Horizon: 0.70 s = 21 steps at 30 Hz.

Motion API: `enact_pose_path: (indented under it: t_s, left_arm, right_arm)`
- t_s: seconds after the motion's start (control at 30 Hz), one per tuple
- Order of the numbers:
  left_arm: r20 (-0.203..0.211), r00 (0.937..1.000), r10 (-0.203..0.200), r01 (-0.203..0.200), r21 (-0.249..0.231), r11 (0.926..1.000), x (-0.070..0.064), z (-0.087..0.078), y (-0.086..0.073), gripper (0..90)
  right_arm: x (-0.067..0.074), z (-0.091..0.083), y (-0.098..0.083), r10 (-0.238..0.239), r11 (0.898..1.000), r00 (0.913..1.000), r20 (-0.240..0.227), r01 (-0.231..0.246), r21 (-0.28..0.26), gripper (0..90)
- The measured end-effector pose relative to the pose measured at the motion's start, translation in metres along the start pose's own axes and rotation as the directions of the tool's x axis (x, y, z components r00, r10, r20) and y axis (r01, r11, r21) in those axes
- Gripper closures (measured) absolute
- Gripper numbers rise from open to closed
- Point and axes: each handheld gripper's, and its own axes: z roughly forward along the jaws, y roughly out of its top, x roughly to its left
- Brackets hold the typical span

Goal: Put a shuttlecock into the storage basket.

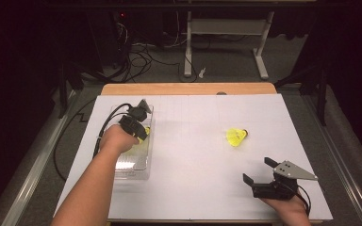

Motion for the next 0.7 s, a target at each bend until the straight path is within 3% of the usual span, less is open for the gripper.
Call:
enact_pose_path:
  t_s: [0.17,0.2,0.7]
  left_arm:
    - [0.009,0.9999,0.007,-0.007,0.001,1.0,-0.001,0.004,0.0,84.8]
    - [0.011,0.9997,0.023,-0.023,-0.003,0.9997,0.0,0.005,0.0,84.5]
    - [0.016,0.9998,0.014,-0.014,0.019,0.9997,0.001,0.011,-0.007,79.7]
  right_arm:
    - [0.0,0.001,0.0,0.0,1.0,1.0,-0.003,0.0,0.002,0.5]
    - [0.0,0.001,0.0,0.0,1.0,1.0,-0.003,0.0,0.002,0.5]
    - [0.001,0.002,0.0,0.0,1.0,1.0,-0.007,0.0,0.005,0.5]
